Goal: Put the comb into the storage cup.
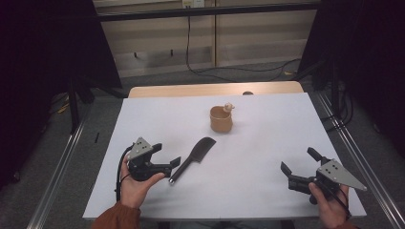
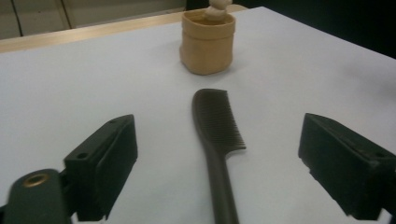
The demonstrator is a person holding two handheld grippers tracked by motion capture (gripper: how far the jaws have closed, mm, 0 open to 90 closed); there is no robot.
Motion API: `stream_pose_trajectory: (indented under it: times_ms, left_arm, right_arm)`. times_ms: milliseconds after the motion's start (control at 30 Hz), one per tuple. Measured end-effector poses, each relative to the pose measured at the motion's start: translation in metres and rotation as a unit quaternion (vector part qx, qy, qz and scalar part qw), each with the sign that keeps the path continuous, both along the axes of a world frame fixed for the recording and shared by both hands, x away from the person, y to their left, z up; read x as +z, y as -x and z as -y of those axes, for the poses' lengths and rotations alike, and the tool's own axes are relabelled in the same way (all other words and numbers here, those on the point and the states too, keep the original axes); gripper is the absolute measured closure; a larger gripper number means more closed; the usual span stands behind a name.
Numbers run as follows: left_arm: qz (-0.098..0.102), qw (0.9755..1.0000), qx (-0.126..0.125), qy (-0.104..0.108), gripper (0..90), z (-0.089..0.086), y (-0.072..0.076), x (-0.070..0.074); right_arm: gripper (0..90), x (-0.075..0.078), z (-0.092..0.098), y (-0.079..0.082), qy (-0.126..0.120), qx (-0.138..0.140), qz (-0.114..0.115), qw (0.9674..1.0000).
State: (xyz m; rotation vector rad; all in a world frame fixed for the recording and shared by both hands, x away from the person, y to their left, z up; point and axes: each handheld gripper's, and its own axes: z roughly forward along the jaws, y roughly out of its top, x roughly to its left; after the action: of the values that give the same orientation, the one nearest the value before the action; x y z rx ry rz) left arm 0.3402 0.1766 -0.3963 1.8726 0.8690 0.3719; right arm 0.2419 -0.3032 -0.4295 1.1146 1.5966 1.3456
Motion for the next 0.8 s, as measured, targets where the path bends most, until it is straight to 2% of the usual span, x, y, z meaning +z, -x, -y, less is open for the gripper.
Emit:
stream_pose_trajectory:
  times_ms: [33,100,167,233,367,533,633,667,800]
  left_arm:
    - [0.000,1.0000,0.006,-0.002,5.7,-0.001,-0.001,0.001]
    - [-0.009,1.0000,0.003,0.000,4.9,-0.002,-0.003,0.002]
    - [-0.023,0.9997,-0.004,-0.010,3.8,-0.002,-0.007,0.003]
    - [-0.032,0.9992,0.001,-0.023,4.2,-0.001,-0.010,0.003]
    - [-0.052,0.9974,-0.016,-0.047,6.3,0.005,-0.020,-0.002]
    - [-0.051,0.9957,-0.007,-0.077,8.0,0.013,-0.030,-0.002]
    - [-0.048,0.9968,-0.014,-0.063,7.9,0.016,-0.035,0.000]
    - [-0.048,0.9967,-0.017,-0.064,7.9,0.017,-0.037,0.001]
    - [-0.075,0.9942,-0.031,-0.071,7.1,0.028,-0.047,-0.001]
  right_arm:
    - [0.0,0.000,0.000,0.000,-0.001,0.000,0.000,1.0000]
    - [0.0,0.000,0.000,0.000,-0.001,0.001,-0.001,1.0000]
    - [0.0,0.000,0.000,0.000,-0.001,0.001,-0.001,1.0000]
    - [0.0,0.000,0.000,0.000,0.000,0.001,-0.001,1.0000]
    - [0.0,0.000,0.000,0.000,-0.001,0.000,-0.001,1.0000]
    - [0.0,0.000,0.000,0.000,0.000,0.001,-0.002,1.0000]
    - [0.0,0.000,0.000,0.000,0.000,0.001,-0.002,1.0000]
    - [0.0,0.000,0.000,0.000,0.000,0.000,-0.003,1.0000]
    - [0.0,0.000,0.000,-0.001,0.000,0.001,-0.002,1.0000]
